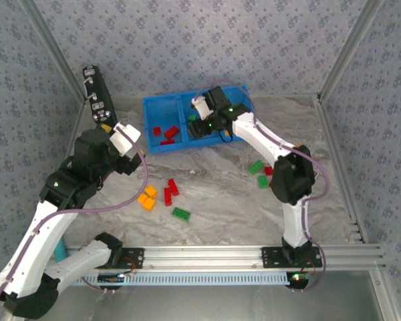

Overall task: Sort the legos into containers by color
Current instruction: Place the lego in the container, then pick up the lego from the bottom-center of the table.

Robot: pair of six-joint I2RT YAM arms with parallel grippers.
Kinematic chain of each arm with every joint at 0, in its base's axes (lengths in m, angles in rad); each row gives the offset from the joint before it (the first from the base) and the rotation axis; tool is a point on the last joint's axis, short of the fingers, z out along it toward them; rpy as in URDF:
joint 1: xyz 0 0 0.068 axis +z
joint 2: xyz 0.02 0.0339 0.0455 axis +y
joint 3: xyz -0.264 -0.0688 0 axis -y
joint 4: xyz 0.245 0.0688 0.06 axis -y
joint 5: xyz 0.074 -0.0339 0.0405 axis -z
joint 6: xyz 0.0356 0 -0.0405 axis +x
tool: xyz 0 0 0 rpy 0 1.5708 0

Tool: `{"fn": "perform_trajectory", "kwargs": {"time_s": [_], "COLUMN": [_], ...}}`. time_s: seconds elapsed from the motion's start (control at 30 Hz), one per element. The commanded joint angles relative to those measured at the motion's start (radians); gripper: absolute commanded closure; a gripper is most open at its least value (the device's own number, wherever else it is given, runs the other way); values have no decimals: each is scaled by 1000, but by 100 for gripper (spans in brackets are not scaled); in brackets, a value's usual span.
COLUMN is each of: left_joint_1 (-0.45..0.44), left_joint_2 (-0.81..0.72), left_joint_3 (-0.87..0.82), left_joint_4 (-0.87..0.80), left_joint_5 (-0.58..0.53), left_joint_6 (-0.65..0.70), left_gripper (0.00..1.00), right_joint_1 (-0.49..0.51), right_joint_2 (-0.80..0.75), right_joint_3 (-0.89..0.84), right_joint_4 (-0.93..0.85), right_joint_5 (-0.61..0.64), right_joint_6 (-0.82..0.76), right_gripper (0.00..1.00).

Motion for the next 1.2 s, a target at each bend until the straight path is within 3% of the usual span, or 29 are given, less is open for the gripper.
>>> {"fn": "perform_trajectory", "kwargs": {"time_s": [0.0, 0.3, 0.63, 1.17], "left_joint_1": [6, 5, 5, 5], "left_joint_2": [-13, -28, -42, -48], "left_joint_3": [-1, -7, -17, -8], "left_joint_4": [39, 40, 47, 30], "left_joint_5": [-2, 19, 25, 50], "left_joint_6": [5, -6, -11, -30], "left_gripper": [0, 0, 0, 0], "right_joint_1": [62, 337, 567, 640], "right_joint_2": [-120, -282, -216, -106], "right_joint_3": [-152, -494, -552, -513], "right_joint_4": [42, 121, 173, 36], "right_joint_5": [-44, -35, 44, 209], "right_joint_6": [-81, 64, 177, 119], "right_gripper": [38, 37, 34, 25]}}
